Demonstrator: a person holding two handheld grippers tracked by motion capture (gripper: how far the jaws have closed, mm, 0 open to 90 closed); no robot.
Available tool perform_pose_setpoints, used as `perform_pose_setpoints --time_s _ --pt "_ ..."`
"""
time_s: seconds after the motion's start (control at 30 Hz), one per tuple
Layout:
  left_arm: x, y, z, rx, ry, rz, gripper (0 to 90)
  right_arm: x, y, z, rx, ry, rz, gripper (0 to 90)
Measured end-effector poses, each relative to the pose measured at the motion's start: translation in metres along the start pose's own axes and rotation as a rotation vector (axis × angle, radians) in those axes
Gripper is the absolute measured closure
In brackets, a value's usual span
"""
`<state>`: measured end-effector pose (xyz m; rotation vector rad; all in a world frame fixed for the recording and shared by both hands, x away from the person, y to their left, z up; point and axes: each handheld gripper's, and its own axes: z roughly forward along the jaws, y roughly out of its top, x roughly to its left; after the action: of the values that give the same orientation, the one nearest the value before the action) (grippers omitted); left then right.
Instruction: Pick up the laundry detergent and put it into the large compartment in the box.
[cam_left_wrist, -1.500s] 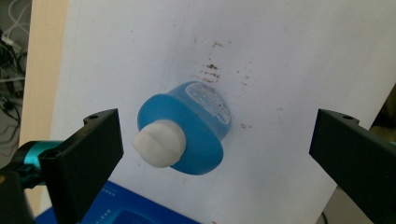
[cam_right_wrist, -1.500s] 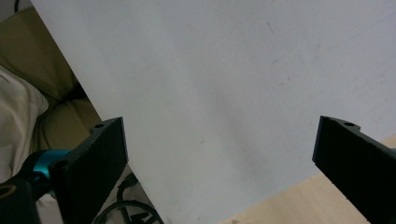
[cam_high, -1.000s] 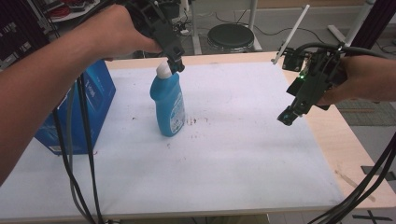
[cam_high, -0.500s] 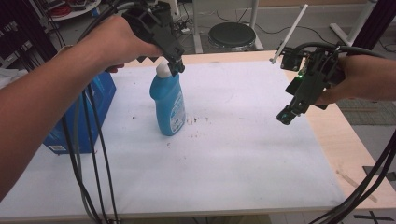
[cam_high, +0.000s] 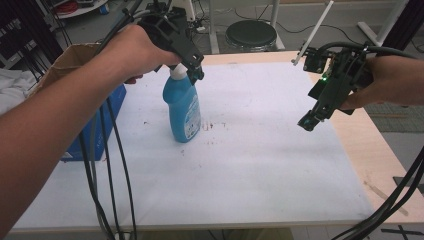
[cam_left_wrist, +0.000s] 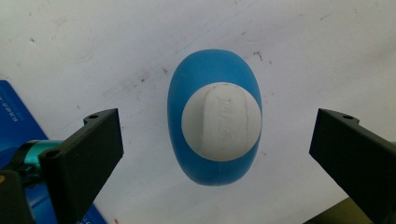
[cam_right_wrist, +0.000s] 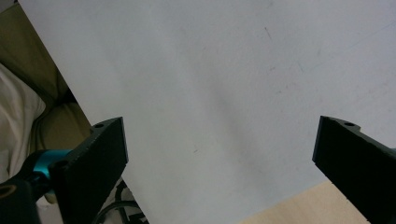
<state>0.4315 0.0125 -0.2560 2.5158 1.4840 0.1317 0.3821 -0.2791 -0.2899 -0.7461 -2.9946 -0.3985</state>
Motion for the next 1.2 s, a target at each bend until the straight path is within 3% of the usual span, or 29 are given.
perform_pose_setpoints --time_s 0.8,1.03,1.2 --pt "0.003 -0.003 0.037 0.021 -0.003 -0.023 2.8 -0.002 0.002 0.007 0.005 0.010 -0.002 2.3" --pt "0.003 -0.003 0.041 0.028 -0.005 -0.029 2.8 -0.003 0.002 0.008 0.007 0.012 -0.001 2.3" --pt "0.004 -0.003 0.041 0.028 -0.008 -0.024 8.1 -0.003 0.002 0.008 0.008 0.012 -0.002 2.3"
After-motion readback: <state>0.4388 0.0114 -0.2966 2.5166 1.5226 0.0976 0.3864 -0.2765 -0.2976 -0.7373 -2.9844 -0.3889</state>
